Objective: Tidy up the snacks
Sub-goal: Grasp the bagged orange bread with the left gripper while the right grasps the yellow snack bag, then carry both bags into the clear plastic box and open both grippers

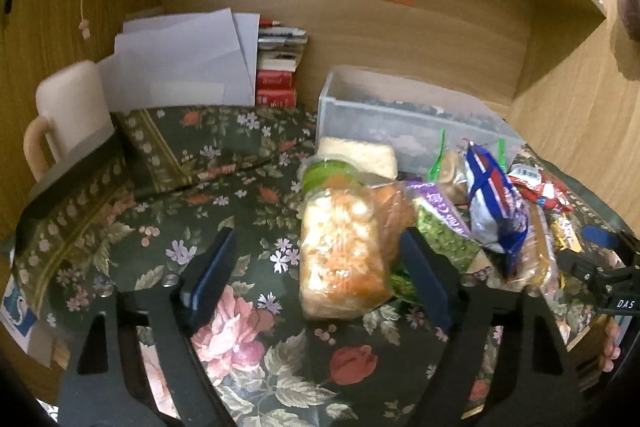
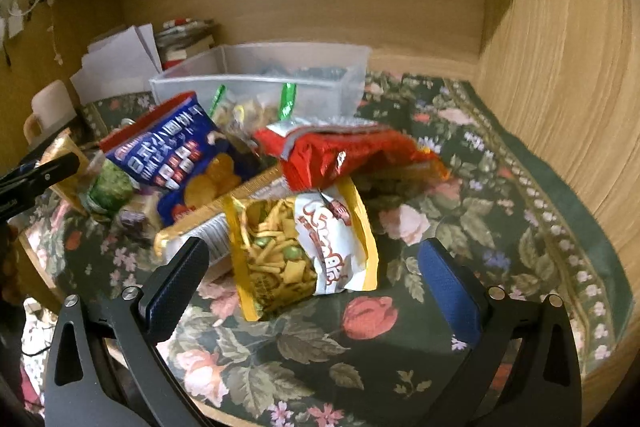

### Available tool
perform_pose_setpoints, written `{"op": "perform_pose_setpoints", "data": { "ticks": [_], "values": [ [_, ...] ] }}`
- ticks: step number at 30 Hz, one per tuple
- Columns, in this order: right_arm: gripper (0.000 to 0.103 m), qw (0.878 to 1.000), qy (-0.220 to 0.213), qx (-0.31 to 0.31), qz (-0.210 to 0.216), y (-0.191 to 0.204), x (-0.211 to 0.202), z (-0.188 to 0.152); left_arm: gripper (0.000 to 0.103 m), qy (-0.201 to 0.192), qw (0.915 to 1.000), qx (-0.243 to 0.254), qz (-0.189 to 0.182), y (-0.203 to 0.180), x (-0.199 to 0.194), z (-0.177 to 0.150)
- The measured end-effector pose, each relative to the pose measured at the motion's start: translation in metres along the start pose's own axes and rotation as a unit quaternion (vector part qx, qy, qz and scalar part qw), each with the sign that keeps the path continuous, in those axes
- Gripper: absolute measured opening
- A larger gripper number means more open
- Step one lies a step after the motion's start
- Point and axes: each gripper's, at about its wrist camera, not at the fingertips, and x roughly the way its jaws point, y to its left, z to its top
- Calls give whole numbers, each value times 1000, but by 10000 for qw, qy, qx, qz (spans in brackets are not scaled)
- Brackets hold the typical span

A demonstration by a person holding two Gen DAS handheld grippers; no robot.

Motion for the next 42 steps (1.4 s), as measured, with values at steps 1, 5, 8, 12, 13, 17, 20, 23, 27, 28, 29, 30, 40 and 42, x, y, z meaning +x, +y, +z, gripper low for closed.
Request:
{"op": "perform_pose_setpoints", "data": {
  "ticks": [1,5,8,12,13,17,20,23,27,28,29,30,40,42],
  "values": [
    [103,10000,28,24,19,-1,2,0,75,36,10000,-26,-21,1,3,0],
    [103,9998,54,124,112,-6,9,1,58,99,9994,-183,-267,5,9,1],
    [103,9997,34,219,133,-11,12,4,43,87,9992,-151,-362,2,10,3],
    [99,9992,108,292,252,-12,16,5,33,83,9995,-67,-299,-1,12,5],
    [95,9992,115,290,258,-13,17,6,33,92,9995,-74,-282,-1,13,5],
    [67,9995,169,214,127,-13,21,7,32,106,9993,-166,-313,4,12,5],
    [63,9995,121,240,136,-16,18,6,32,88,9995,-169,-265,5,9,6],
    [57,9995,52,265,133,-18,13,6,32,56,9996,-171,-227,7,6,9],
    [52,9994,5,325,117,-22,5,5,32,-130,9996,-150,-199,9,-3,15],
    [52,9994,-6,330,90,-23,3,5,31,-191,9996,-124,-173,9,-6,18],
    [51,9994,-26,344,48,-24,1,4,31,-227,9995,-113,-165,9,-8,20],
    [51,9993,-41,362,17,-26,-1,3,31,-285,9994,-96,-160,8,-11,22],
    [50,9976,-467,438,-262,-41,-34,18,31,-692,9974,-15,-189,3,-28,53],
    [50,9970,-604,392,-276,-40,-40,27,31,-789,9967,12,-209,0,-30,61]
  ]
}}
